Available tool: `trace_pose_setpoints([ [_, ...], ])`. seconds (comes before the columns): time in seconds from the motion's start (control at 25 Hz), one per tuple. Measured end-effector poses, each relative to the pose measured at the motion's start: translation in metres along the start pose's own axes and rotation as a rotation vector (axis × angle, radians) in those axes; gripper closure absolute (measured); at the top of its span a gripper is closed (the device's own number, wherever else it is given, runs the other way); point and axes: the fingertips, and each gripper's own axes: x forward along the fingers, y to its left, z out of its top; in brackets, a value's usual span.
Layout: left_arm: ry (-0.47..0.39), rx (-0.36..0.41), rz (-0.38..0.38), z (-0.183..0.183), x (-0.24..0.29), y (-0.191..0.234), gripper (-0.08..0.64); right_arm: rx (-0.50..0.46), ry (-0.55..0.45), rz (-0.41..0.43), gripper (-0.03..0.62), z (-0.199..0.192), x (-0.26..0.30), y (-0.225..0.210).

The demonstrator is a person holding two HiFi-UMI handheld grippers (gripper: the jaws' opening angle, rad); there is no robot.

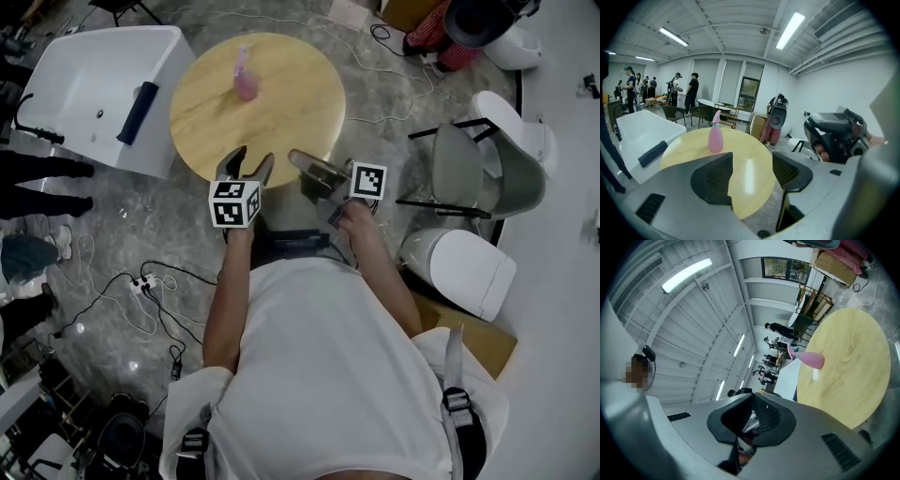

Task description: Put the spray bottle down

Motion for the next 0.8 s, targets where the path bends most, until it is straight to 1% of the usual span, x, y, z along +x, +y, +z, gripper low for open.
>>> trace_pose_setpoints([
  [0.12,-0.004,-0.008,0.028,-0.005,-0.011,-0.013,0.291,-0.002,0.02,0.003,0.569,-0.005,-0.015,0.002],
  [0.32,0.012,0.006,0.074,-0.021,-0.033,-0.027,0.293,0.012,0.037,0.038,0.569,-0.021,-0.028,0.004],
  [0.56,0.004,0.003,0.107,-0.027,-0.057,-0.019,0.293,0.006,0.06,0.09,0.569,-0.037,-0.016,0.017],
  [0.8,-0.027,-0.014,0.112,-0.02,-0.069,-0.005,0.293,-0.023,0.072,0.1,0.569,-0.039,0.001,0.029],
])
